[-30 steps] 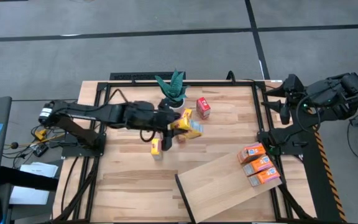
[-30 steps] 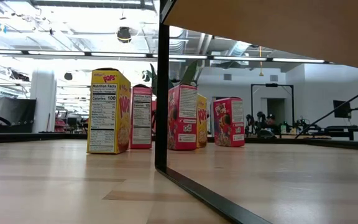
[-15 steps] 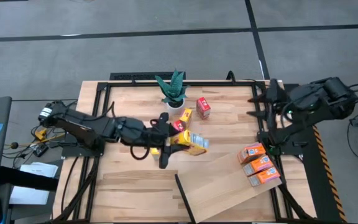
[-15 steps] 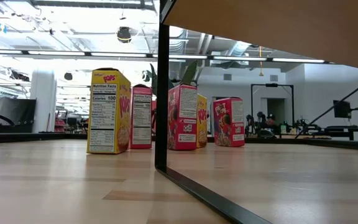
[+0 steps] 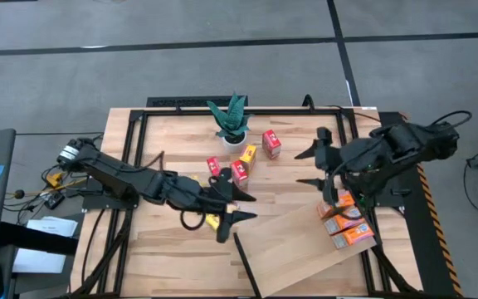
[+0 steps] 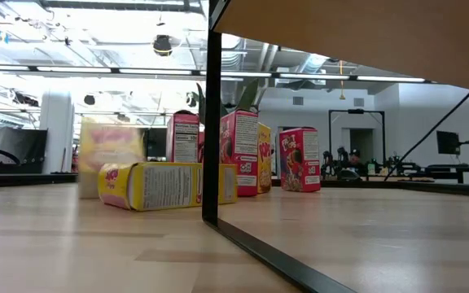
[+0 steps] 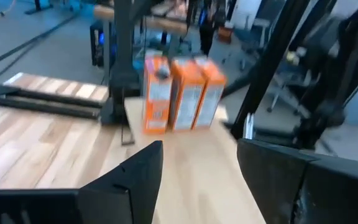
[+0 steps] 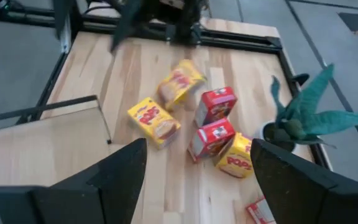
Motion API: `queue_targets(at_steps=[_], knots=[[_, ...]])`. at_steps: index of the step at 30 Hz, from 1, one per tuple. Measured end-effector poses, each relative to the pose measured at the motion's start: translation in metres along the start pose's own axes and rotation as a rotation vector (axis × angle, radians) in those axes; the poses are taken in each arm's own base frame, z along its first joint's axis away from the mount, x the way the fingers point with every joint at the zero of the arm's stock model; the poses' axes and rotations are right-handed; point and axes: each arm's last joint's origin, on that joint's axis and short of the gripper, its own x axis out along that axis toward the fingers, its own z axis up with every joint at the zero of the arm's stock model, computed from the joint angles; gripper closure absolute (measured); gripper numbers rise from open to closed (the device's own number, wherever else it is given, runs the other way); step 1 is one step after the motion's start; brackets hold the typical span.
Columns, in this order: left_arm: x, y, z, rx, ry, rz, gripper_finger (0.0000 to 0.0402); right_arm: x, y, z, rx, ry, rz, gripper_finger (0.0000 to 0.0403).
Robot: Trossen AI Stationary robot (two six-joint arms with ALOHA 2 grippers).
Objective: Stack cereal on shelf
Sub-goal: Put the bottom right yellow cereal box on the shelf
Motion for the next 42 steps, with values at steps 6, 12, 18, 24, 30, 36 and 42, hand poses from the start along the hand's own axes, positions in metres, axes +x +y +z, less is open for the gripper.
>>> queue_targets(at_steps=[6, 12, 18, 24, 30, 36, 42], knots=[[-0.032, 0.007, -0.007, -0.071, 0.230, 0.080, 0.0224, 0.002, 0.006, 0.001, -0.006, -0.006, 0.010, 0.0085], [-0.070, 0.026, -0.029, -0.037, 0.487, 0.388, 0.0208, 0.000, 0.004, 0.002, 0.058, -0.029, -0.020, 0.0084], [-0.083, 0.040, -0.053, 0.022, 0.635, 0.549, 0.0129, -0.004, 0.001, 0.003, 0.073, -0.053, -0.061, 0.0077], [-0.088, 0.060, -0.095, 0.004, 0.699, 0.636, 0.0059, -0.004, 0.000, 0.003, 0.104, -0.056, -0.074, 0.0060], [-0.117, 0.084, -0.130, -0.235, 0.533, 0.605, 0.0052, -0.003, -0.006, 0.003, 0.123, -0.056, -0.111, 0.0051], [-0.145, 0.110, -0.158, -0.382, 0.380, 0.651, 0.0051, -0.001, -0.011, 0.004, 0.138, -0.053, -0.136, 0.0057], [-0.136, 0.110, -0.173, -0.439, 0.284, 0.419, 0.0051, 0.002, -0.014, 0.004, 0.168, -0.048, -0.149, 0.0052]])
